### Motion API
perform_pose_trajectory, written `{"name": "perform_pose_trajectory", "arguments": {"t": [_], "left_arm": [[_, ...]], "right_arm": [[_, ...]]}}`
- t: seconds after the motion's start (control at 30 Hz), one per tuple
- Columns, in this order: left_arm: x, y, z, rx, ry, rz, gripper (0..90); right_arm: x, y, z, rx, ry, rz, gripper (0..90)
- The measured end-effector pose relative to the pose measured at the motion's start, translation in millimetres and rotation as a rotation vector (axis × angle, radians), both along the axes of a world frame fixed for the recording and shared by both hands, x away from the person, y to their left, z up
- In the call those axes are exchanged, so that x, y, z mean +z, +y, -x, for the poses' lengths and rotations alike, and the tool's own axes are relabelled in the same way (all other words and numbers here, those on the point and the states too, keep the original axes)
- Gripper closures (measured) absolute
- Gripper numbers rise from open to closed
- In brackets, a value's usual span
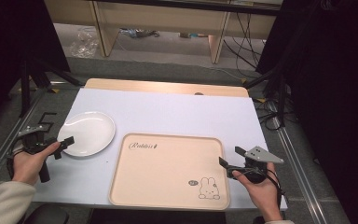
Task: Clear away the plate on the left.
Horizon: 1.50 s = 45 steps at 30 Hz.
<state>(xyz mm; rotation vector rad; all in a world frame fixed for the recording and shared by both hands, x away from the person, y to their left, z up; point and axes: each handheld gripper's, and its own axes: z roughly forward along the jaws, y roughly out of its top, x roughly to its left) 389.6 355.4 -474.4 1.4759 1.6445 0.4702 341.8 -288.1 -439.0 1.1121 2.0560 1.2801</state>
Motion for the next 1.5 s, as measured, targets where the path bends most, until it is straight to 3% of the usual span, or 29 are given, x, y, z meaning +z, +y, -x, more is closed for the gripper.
{"name": "perform_pose_trajectory", "arguments": {"t": [0.03, 0.17, 0.23, 0.27, 0.33, 0.37, 0.47, 0.5, 0.63, 0.77, 1.07, 1.1, 1.13, 1.33, 1.37, 1.5], "left_arm": [[-1.8, 2.0, -0.6, 0.001, -0.002, 0.003, 23.6], [-5.9, 6.0, -0.2, 0.062, 0.051, 0.050, 24.1], [-7.3, 9.8, -0.8, 0.034, 0.052, 0.044, 24.5], [-10.4, 12.2, -1.2, 0.054, 0.062, 0.078, 24.7], [-10.8, 13.3, -1.1, 0.059, 0.080, 0.083, 26.2], [-12.8, 14.7, -1.6, 0.066, 0.096, 0.109, 27.0], [-14.7, 15.3, -2.3, 0.067, 0.104, 0.129, 28.4], [-16.3, 16.3, -3.0, 0.072, 0.111, 0.157, 30.8], [-18.5, 18.6, -3.9, 0.085, 0.137, 0.169, 35.7], [-21.2, 19.0, -5.7, 0.095, 0.150, 0.208, 39.3], [-23.5, 21.8, -9.7, 0.102, 0.156, 0.244, 48.0], [-23.9, 22.1, -10.2, 0.104, 0.155, 0.250, 49.7], [-25.1, 22.0, -11.5, 0.097, 0.150, 0.282, 50.3], [-26.0, 24.9, -12.1, 0.104, 0.159, 0.303, 55.0], [-24.9, 27.3, -11.7, 0.102, 0.189, 0.297, 57.8], [-26.2, 28.8, -11.9, 0.115, 0.191, 0.305, 65.3]], "right_arm": [[0.1, 0.1, 0.1, 0.001, 0.000, -0.002, 22.5], [0.1, 0.1, 0.1, 0.001, 0.000, -0.002, 22.5], [0.1, 0.1, 0.1, 0.000, 0.000, 0.000, 22.5], [0.1, 0.2, 0.1, 0.000, 0.000, 0.000, 22.5], [0.1, 0.2, 0.1, -0.001, 0.000, 0.000, 22.5], [0.1, 0.2, 0.1, 0.000, 0.000, 0.000, 22.6], [0.0, 0.2, 0.1, 0.000, 0.000, 0.001, 22.5], [0.1, 0.2, 0.1, 0.000, 0.000, 0.001, 22.6], [0.0, 0.2, 0.0, 0.000, 0.000, 0.002, 22.6], [0.2, 0.0, 0.2, -0.003, 0.003, 0.009, 22.6], [0.1, 0.2, 0.0, 0.000, 0.003, 0.011, 22.6], [-1.7, 1.6, -1.3, 0.006, -0.011, -0.013, 22.6], [-0.8, 1.0, -0.7, 0.002, -0.003, 0.000, 22.6], [-0.5, 0.7, -0.6, 0.004, 0.001, 0.005, 22.6], [-0.5, 0.8, -0.6, 0.005, 0.003, 0.006, 22.6], [-0.6, 0.8, -0.6, 0.008, 0.003, 0.005, 22.6]]}}
